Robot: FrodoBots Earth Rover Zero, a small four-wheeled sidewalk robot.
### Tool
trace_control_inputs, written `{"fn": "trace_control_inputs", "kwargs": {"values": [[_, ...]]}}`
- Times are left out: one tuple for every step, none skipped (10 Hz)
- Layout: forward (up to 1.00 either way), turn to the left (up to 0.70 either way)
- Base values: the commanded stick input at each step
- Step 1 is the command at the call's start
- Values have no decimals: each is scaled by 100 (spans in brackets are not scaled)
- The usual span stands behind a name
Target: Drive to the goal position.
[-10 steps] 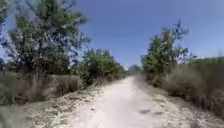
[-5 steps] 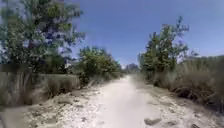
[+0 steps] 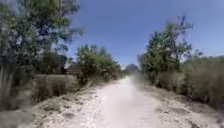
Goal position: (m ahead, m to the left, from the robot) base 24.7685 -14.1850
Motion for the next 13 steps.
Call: {"fn": "trace_control_inputs", "kwargs": {"values": [[70,0],[70,0],[70,0],[70,0],[70,0],[70,0],[70,0],[70,0],[70,0],[70,0],[70,0],[70,0],[70,0]]}}
